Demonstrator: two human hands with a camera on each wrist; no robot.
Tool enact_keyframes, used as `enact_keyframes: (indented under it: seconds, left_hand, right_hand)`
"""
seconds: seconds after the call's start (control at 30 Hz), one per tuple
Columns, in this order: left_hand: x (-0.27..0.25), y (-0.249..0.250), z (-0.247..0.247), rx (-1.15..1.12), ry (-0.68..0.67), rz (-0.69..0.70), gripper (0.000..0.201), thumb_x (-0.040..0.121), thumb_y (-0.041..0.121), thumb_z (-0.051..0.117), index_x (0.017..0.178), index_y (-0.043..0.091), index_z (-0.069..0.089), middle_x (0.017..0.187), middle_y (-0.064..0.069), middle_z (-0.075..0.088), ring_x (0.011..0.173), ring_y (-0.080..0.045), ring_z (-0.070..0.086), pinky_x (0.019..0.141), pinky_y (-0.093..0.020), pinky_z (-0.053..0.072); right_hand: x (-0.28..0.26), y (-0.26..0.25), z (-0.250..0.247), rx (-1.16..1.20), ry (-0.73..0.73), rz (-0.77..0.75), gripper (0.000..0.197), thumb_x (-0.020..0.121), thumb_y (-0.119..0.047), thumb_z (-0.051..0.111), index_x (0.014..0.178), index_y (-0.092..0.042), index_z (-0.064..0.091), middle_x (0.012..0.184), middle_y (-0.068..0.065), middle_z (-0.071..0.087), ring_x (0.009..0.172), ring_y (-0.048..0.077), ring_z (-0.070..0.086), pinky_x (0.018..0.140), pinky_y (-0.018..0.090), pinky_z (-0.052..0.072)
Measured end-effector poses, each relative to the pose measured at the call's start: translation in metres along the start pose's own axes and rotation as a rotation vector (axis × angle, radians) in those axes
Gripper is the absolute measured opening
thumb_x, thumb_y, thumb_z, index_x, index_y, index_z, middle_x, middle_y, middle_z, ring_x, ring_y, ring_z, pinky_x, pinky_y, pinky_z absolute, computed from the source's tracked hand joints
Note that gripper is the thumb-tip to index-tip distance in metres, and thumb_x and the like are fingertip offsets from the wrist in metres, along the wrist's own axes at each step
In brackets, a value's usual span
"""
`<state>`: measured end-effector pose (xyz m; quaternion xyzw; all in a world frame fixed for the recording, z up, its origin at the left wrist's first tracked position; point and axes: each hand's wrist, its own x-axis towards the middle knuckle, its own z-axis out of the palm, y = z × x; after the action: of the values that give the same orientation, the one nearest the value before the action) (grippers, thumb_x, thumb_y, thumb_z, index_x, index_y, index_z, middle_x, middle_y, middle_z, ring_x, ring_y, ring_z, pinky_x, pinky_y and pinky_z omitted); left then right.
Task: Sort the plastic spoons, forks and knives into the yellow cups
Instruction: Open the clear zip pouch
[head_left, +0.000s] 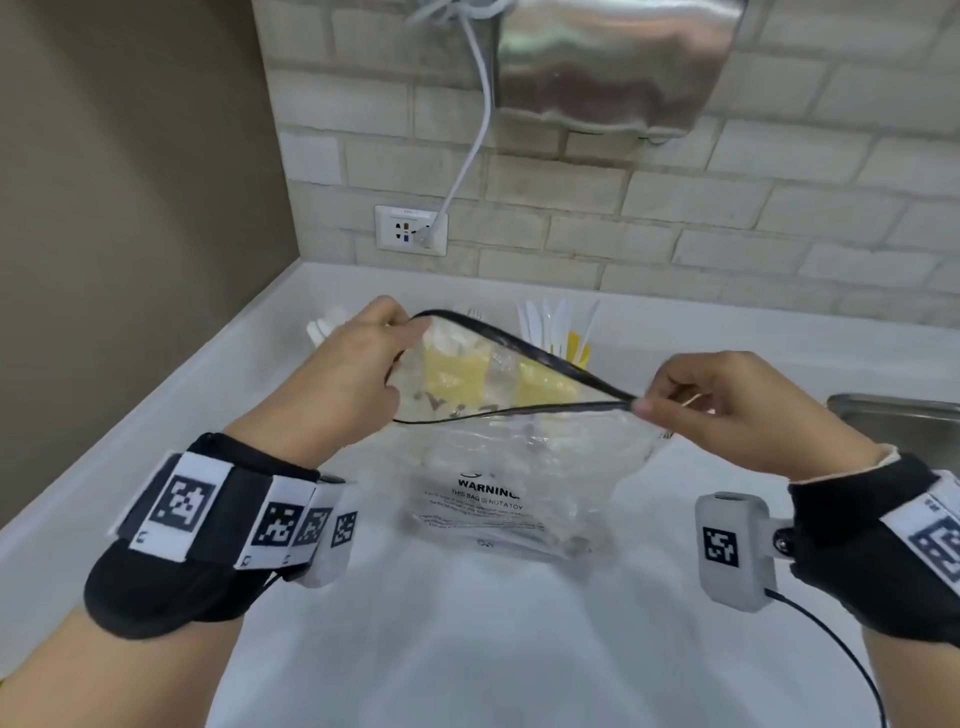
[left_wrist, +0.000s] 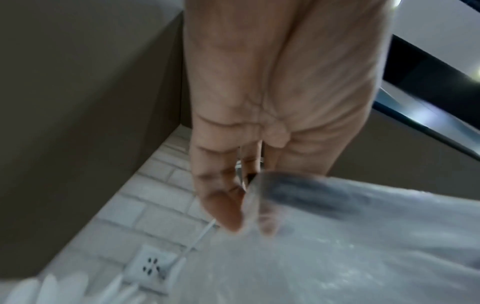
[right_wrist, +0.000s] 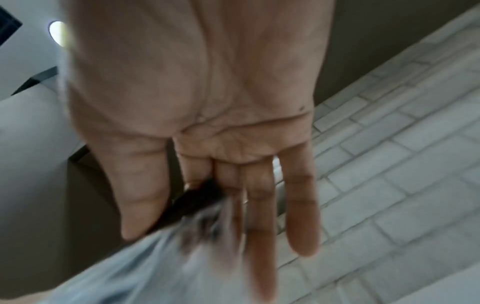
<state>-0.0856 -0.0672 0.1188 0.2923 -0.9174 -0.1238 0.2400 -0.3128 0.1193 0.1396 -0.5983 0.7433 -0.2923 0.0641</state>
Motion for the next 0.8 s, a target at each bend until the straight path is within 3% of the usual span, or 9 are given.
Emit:
enact_keyframes:
  seconds: [0.13,0.23,0.3,0.4,0.47,0.53,0.6,0.7,0.8]
  left_hand:
    - [-0.011,0.017,0.017,-0.374,-0.075,0.021,0.078,0.079,-0.019,0.046,0.145,0.019,0.027,0.103,0.005,0.038,0.077,-0.002,0.05,0.073,-0.002,0.039]
    - [-0.01,0.011,0.017,-1.149,0.098,-0.285,0.072,0.077,-0.03,0.03,0.135,0.011,0.042,0.083,0.004,0.042,0.057,-0.004,0.049,0.059,-0.011,0.044]
    - [-0.012,0.003,0.015,-1.397,0.095,-0.419,0.069,0.07,-0.028,0.023,0.125,0.001,0.052,0.075,0.002,0.042,0.047,-0.006,0.041,0.045,-0.015,0.038]
    - [-0.021,0.004,0.018,-1.275,-0.149,-0.438,0.052,0.069,0.001,0.038,0.115,0.007,0.061,0.073,0.002,0.04,0.052,-0.009,0.036,0.043,-0.015,0.031]
    - [-0.028,0.005,0.029,-0.846,-0.294,-0.387,0.035,0.072,0.021,0.065,0.107,0.02,0.064,0.075,0.0,0.043,0.058,-0.011,0.042,0.048,-0.018,0.034]
    - [-0.031,0.001,0.043,-0.443,-0.387,-0.316,0.016,0.076,0.027,0.074,0.087,0.019,0.068,0.078,-0.006,0.052,0.064,-0.015,0.048,0.056,-0.024,0.036]
    - [-0.029,-0.009,0.054,-0.312,-0.378,-0.351,0.013,0.082,0.021,0.068,0.072,0.013,0.066,0.069,-0.007,0.05,0.06,-0.017,0.044,0.053,-0.025,0.033]
    - [-0.02,-0.033,0.055,-0.57,-0.389,-0.607,0.011,0.087,0.002,0.056,0.078,0.004,0.063,0.068,-0.005,0.055,0.051,-0.013,0.053,0.044,-0.021,0.043]
    - [-0.017,-0.041,0.051,-1.277,-0.504,-0.787,0.021,0.079,-0.008,0.053,0.097,-0.003,0.064,0.091,-0.017,0.07,0.071,-0.019,0.072,0.065,-0.032,0.061]
  right_hand:
    - [0.015,-0.017,0.037,-0.2,-0.147,0.15,0.041,0.068,-0.072,0.049,0.076,-0.031,0.047,0.064,-0.008,0.053,0.066,0.017,0.055,0.059,0.029,0.042]
    - [0.015,0.005,0.079,-0.408,-0.282,0.293,0.038,0.087,-0.034,0.053,0.056,-0.023,0.035,0.061,-0.001,0.044,0.07,0.027,0.052,0.047,0.026,0.03]
    - [0.009,0.021,0.091,-0.195,-0.387,0.448,0.03,0.092,-0.024,0.048,0.063,-0.018,0.041,0.068,0.004,0.048,0.068,0.028,0.057,0.048,0.026,0.039]
    - [0.011,0.033,0.087,0.636,-0.407,0.611,0.01,0.091,-0.014,0.053,0.092,-0.011,0.062,0.099,0.012,0.062,0.076,0.024,0.066,0.061,0.031,0.057]
    - [0.021,0.038,0.077,1.005,-0.349,0.514,0.03,0.077,-0.007,0.061,0.107,-0.003,0.065,0.114,0.011,0.066,0.096,0.024,0.062,0.07,0.026,0.054]
    - [0.026,0.036,0.069,1.21,-0.239,0.454,0.046,0.064,-0.003,0.061,0.109,0.004,0.06,0.099,0.014,0.067,0.084,0.022,0.059,0.058,0.02,0.046]
    - [0.022,0.037,0.068,1.321,-0.225,0.41,0.045,0.067,-0.002,0.057,0.111,0.005,0.058,0.074,0.005,0.06,0.062,0.009,0.053,0.049,0.019,0.033]
    - [0.003,0.045,0.076,1.223,-0.393,0.366,0.031,0.072,-0.006,0.068,0.103,-0.003,0.067,0.086,0.009,0.068,0.074,0.016,0.065,0.064,0.021,0.05]
    - [-0.012,0.053,0.083,0.978,-0.524,0.473,0.027,0.06,-0.021,0.083,0.079,-0.007,0.07,0.07,0.004,0.064,0.064,0.017,0.06,0.061,0.022,0.054]
